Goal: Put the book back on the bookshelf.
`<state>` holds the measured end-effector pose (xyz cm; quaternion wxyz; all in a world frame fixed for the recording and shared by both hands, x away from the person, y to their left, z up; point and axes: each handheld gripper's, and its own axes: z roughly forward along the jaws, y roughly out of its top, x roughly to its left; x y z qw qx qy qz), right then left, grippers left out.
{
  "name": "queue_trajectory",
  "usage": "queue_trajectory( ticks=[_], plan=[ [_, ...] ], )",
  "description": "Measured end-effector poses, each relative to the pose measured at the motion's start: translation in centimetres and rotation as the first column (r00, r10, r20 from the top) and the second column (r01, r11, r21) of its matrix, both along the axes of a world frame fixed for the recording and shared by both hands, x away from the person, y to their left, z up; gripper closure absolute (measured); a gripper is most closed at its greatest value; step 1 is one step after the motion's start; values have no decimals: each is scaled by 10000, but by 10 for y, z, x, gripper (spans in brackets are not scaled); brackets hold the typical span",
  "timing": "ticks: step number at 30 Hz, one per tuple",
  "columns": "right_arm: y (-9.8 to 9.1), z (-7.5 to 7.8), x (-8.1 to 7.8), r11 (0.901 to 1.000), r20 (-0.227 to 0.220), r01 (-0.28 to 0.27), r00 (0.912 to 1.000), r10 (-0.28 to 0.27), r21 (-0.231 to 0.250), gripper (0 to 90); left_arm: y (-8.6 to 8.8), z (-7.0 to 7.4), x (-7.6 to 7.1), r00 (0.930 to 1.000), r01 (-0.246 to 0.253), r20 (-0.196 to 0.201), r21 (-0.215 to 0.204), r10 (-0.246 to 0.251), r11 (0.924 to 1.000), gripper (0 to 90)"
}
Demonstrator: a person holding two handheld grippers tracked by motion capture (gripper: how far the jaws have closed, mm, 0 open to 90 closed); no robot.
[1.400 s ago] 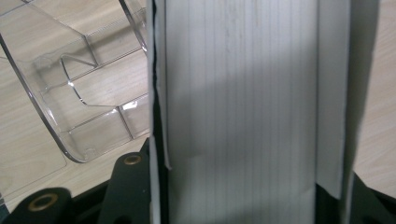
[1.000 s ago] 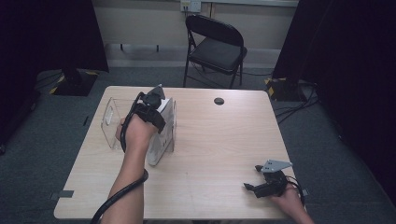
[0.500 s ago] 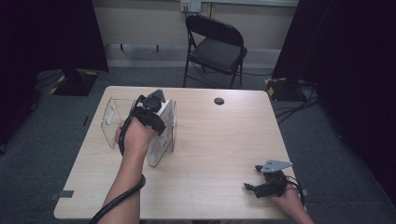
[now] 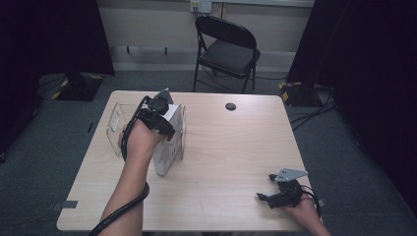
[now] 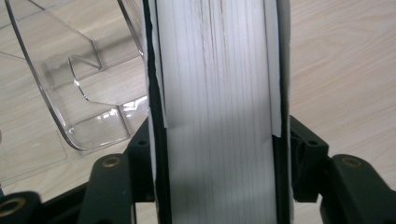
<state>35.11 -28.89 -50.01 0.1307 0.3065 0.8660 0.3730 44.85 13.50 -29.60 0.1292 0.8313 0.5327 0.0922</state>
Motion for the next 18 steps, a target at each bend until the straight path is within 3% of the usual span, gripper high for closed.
queue_trajectory(
  ticks=[2,4,8,18],
  plan=[
    [0,0,0,10000,-1,-3,10000,3,-2,101,-1,0,1,9999,99,44,88,-99,9999,417],
    [0,0,0,10000,-1,-3,10000,3,-1,101,-1,1,1,9997,208,85,305,-211,9993,481],
    [0,0,0,10000,2,-2,10000,2,0,101,0,1,3,9997,228,19,241,-229,9995,496],
    [0,0,0,10000,1,1,10000,-1,0,101,-3,3,5,9988,-280,-392,275,290,9992,530]
  ],
)
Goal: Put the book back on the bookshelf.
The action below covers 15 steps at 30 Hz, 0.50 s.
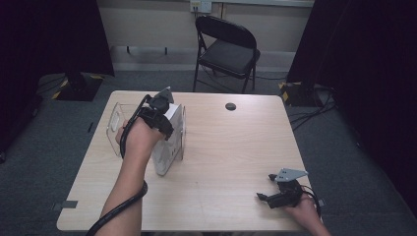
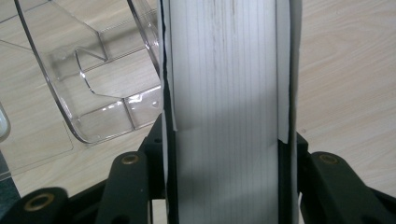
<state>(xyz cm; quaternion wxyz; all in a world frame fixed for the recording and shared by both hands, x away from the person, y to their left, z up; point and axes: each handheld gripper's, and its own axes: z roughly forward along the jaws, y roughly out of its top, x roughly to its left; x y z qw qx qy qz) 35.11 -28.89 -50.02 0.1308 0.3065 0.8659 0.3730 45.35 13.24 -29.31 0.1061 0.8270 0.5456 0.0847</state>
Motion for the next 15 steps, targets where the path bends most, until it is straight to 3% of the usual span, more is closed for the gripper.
queue_trajectory(
  ticks=[1,3,7,9,10,11,15],
  plan=[
    [0,0,0,10000,0,-2,10000,2,-2,101,0,0,0,10000,-32,58,-30,32,10000,532],
    [0,0,0,10000,2,-4,10000,4,-2,101,-2,-1,-2,9984,-543,137,-193,546,9983,534],
    [0,0,0,10000,-3,-1,10000,1,0,101,-2,0,-2,9975,-668,199,-245,673,9975,538],
    [0,0,0,10000,-2,-1,10000,1,1,102,-3,0,-2,9943,-1023,252,-379,1033,9940,538],
    [0,0,0,10000,-3,0,10000,0,0,101,-2,0,-1,9953,-928,237,-359,936,9950,539],
    [0,0,0,10000,-1,-2,10000,2,1,102,-3,0,-2,9921,-1218,227,-517,1231,9912,539],
    [0,0,0,10000,-4,0,10000,0,4,101,-2,1,0,9923,-1204,245,-477,1217,9916,538]
  ],
)
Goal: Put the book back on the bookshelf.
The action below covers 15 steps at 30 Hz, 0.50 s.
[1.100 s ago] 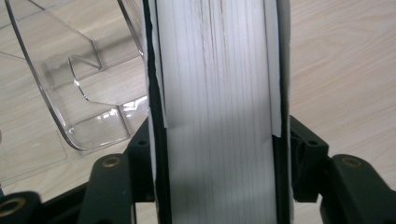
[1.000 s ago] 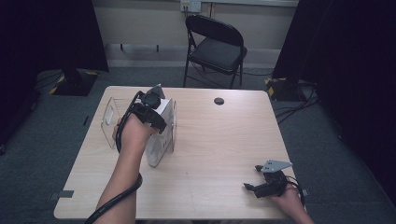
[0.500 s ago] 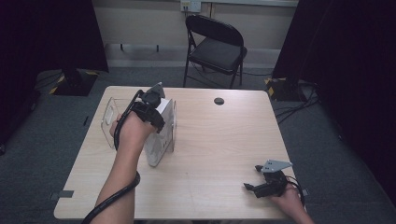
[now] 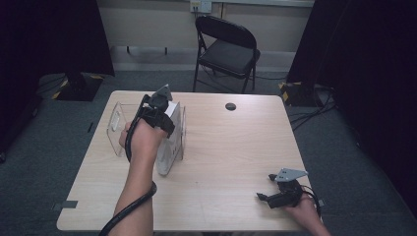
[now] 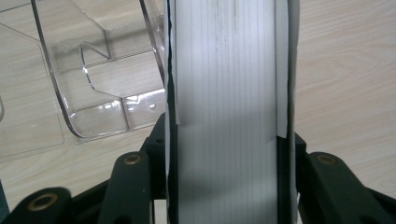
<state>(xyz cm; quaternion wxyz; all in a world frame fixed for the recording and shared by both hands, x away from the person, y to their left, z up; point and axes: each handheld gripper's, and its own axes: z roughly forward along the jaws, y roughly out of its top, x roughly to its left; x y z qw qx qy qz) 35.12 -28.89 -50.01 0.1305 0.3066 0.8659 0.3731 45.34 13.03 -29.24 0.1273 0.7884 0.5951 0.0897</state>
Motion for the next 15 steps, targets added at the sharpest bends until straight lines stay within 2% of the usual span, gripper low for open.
queue_trajectory(
  ticks=[1,4,6,8,10,12,15],
  plan=[
    [0,0,0,10000,0,1,10000,-1,-1,101,-1,0,0,9997,-246,52,-116,247,9996,539],
    [0,0,0,10000,-6,6,10000,-6,2,101,0,2,2,9998,-135,131,-49,136,9999,539],
    [0,0,0,10000,-1,1,10000,-1,-2,101,-1,2,2,9985,-447,323,-112,450,9989,539],
    [0,0,0,10000,0,2,10000,-2,-2,101,-1,4,3,9977,-530,426,-130,535,9985,539],
    [0,0,0,10000,-1,8,10000,-8,-2,101,-2,5,6,9973,-642,337,-208,649,9977,539],
    [0,0,0,10000,7,7,10000,-7,-1,101,-2,4,9,9985,-477,252,-57,478,9988,539],
    [0,0,0,10000,10,9,10000,-9,-5,101,-4,2,11,9967,-695,421,-2,695,9976,539]
  ],
)
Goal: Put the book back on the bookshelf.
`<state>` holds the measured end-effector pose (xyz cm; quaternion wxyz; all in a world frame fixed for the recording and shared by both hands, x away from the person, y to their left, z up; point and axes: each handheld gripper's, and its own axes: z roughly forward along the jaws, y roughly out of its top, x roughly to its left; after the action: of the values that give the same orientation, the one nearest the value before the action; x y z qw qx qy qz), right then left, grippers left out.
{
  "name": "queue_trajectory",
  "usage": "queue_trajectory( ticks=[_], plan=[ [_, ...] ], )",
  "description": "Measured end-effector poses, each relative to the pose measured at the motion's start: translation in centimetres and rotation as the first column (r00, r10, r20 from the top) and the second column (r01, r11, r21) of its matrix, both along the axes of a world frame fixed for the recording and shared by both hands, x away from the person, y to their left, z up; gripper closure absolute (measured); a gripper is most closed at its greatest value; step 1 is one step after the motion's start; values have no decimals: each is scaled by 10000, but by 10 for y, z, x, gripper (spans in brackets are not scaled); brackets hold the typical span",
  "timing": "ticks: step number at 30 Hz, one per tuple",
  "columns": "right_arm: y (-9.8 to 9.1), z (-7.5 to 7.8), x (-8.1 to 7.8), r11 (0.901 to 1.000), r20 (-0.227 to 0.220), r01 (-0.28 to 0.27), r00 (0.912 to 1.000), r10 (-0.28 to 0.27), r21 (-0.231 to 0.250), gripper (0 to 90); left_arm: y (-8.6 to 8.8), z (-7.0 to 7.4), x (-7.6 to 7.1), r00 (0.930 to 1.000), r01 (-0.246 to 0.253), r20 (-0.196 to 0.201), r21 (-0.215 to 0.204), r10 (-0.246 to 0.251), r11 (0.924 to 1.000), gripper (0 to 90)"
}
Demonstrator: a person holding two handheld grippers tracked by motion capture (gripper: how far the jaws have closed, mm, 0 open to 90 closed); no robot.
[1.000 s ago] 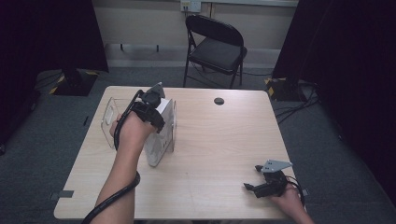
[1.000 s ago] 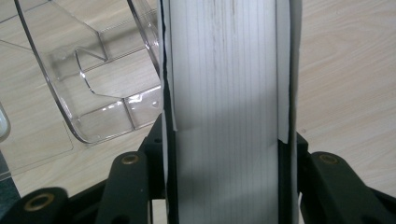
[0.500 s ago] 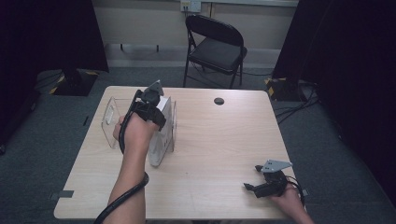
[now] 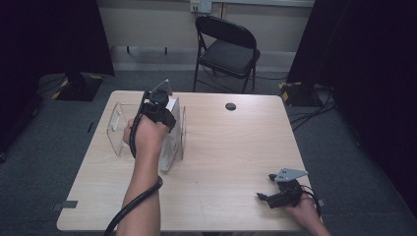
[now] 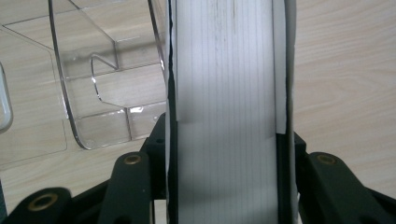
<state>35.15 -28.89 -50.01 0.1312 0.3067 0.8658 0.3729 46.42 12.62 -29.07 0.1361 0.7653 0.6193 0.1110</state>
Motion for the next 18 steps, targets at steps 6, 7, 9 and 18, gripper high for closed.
queue_trajectory(
  ticks=[6,7,9,18],
  plan=[
    [0,0,0,10000,6,-9,10000,9,2,101,-2,-1,6,9999,-148,37,-77,149,9999,539],
    [0,0,0,10000,7,-8,10000,8,-1,101,-2,-1,7,9999,-98,31,-17,98,10000,539],
    [0,0,0,10000,15,-19,10000,19,-4,101,-3,-1,9,9999,-134,38,-35,135,9999,539],
    [0,0,0,10000,11,-16,10000,16,-5,101,-3,-2,14,9982,-433,390,-337,446,9985,539]
  ],
)
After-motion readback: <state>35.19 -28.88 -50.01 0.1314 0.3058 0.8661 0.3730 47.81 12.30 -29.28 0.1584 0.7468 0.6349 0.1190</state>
